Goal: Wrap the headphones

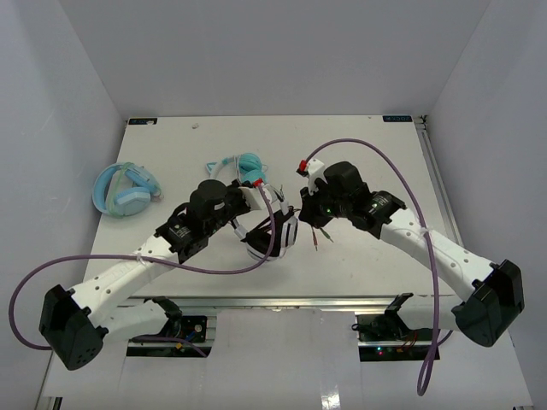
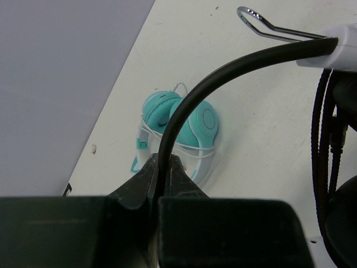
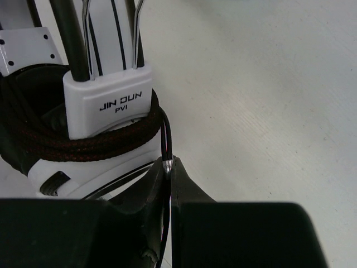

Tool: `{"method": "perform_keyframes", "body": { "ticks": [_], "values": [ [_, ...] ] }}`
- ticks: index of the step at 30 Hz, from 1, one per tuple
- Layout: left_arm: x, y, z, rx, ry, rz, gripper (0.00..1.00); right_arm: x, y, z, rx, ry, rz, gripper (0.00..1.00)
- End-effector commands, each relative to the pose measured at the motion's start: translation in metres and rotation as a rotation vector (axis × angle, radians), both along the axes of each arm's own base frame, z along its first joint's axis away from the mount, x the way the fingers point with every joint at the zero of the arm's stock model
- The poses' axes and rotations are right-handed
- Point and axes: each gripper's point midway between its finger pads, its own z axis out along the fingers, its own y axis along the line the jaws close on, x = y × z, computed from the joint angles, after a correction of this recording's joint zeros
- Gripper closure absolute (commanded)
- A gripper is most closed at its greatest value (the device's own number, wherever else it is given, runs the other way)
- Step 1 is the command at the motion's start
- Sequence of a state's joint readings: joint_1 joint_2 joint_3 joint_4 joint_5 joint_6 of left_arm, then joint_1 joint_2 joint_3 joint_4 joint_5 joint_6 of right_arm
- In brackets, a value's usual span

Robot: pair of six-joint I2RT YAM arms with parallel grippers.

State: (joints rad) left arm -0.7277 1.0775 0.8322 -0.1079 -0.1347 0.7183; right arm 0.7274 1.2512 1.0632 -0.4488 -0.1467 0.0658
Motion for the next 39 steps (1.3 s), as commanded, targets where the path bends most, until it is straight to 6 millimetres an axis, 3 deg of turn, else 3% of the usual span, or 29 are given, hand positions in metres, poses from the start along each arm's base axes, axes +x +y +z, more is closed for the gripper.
{"method": "perform_keyframes", "body": {
  "ticks": [1, 5, 15, 24, 27, 31, 32, 35, 39],
  "values": [
    [0.006, 0.015, -0.024, 0.145, -0.008, 0.015, 1.00, 0.035, -0.009, 0.029, -0.002, -0.102, -0.096, 0.92],
    [0.015, 0.012, -0.038, 0.200, 0.042, 0.028, 1.00, 0.045, -0.014, 0.007, -0.034, -0.052, -0.119, 0.92],
    [0.028, -0.012, -0.099, 0.227, 0.253, -0.071, 1.00, 0.071, -0.029, -0.047, -0.061, 0.041, -0.199, 0.92],
    [0.047, -0.039, -0.145, 0.272, 0.325, -0.146, 1.00, 0.093, -0.056, -0.076, -0.044, 0.131, -0.278, 0.91],
    [0.051, -0.053, -0.152, 0.254, 0.305, -0.202, 1.00, 0.097, -0.066, -0.080, -0.053, 0.136, -0.318, 0.91],
    [0.070, -0.078, -0.158, 0.269, 0.276, -0.252, 1.00, 0.100, -0.096, -0.096, -0.064, 0.177, -0.433, 0.91],
    [0.071, -0.088, -0.167, 0.288, 0.281, -0.281, 1.00, 0.100, -0.108, -0.102, -0.058, 0.200, -0.469, 0.91],
    [0.085, -0.125, -0.151, 0.257, 0.226, -0.335, 1.00, 0.102, -0.118, -0.106, -0.012, 0.203, -0.502, 0.91],
    [0.096, -0.166, -0.156, 0.279, 0.199, -0.389, 1.00, 0.104, -0.140, -0.107, 0.003, 0.186, -0.588, 0.90]
  ]
}}
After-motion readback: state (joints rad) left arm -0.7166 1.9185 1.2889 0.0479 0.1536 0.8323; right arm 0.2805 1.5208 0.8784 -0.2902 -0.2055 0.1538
